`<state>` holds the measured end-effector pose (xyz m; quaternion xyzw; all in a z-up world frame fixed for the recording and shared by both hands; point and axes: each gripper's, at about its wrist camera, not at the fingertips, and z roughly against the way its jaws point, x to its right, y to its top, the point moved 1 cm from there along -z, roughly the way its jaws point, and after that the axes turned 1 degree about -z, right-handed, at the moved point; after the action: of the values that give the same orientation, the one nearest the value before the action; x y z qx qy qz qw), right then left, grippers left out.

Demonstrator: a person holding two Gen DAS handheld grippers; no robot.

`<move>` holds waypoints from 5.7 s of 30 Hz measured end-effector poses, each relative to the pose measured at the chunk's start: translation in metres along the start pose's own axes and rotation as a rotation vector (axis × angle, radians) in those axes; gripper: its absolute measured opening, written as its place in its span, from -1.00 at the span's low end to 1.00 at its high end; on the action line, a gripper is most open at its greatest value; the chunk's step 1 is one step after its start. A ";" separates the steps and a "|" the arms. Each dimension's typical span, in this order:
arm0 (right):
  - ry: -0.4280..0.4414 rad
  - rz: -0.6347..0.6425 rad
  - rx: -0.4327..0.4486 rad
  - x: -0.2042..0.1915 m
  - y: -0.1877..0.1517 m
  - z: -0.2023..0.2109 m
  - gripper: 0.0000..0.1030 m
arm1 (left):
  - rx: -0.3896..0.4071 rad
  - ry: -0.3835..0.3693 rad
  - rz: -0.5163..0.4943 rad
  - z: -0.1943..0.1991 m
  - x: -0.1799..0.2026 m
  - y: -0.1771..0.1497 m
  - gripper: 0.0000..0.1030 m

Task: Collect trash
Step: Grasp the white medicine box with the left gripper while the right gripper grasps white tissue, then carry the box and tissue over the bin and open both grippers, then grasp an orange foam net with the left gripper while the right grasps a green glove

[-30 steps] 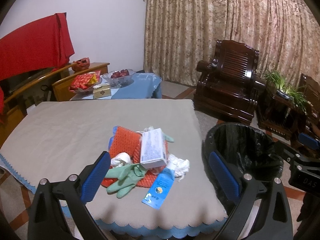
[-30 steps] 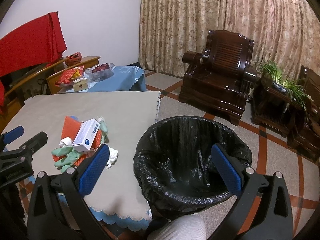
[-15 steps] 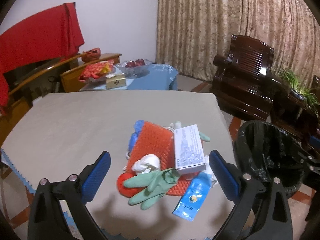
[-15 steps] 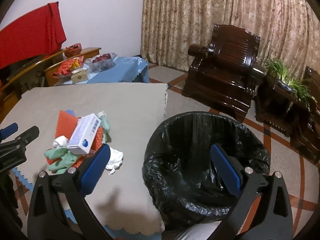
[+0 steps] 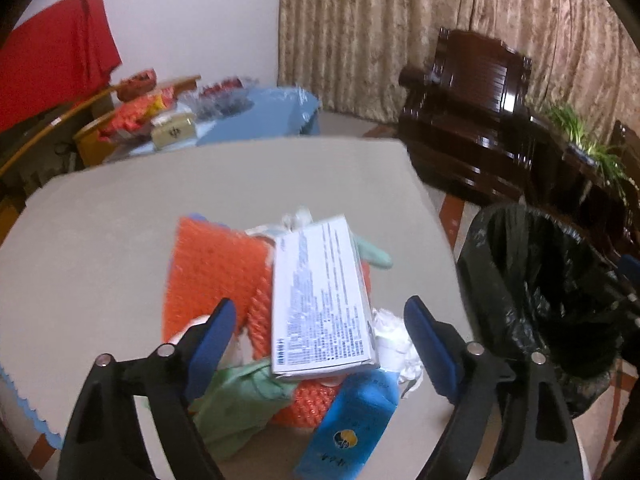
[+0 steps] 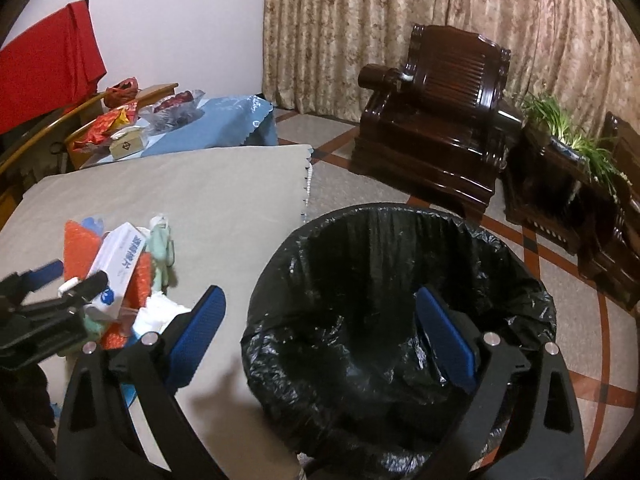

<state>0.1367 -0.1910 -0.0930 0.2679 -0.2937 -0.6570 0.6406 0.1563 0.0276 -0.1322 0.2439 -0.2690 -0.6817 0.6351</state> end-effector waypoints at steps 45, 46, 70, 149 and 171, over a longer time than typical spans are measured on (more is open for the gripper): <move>0.341 0.155 -0.160 -0.124 -0.026 -0.074 -0.11 | -0.003 -0.041 0.014 0.000 -0.050 -0.004 0.16; 0.343 0.157 -0.164 -0.123 -0.026 -0.073 -0.11 | -0.002 -0.043 0.014 0.000 -0.050 -0.004 0.16; 0.402 0.174 -0.154 -0.109 -0.015 -0.059 -0.77 | 0.010 -0.053 0.004 0.005 -0.041 -0.004 0.15; 0.047 -0.117 0.081 0.073 0.006 0.001 0.87 | 0.129 -0.139 -0.149 0.020 0.078 0.038 0.76; 0.233 0.080 0.045 -0.084 0.030 -0.054 0.86 | 0.017 0.114 0.034 -0.018 -0.093 0.019 0.62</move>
<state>0.1995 -0.1092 -0.1101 0.3446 -0.2424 -0.5887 0.6899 0.1893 0.1180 -0.1332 0.2833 -0.2423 -0.6536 0.6587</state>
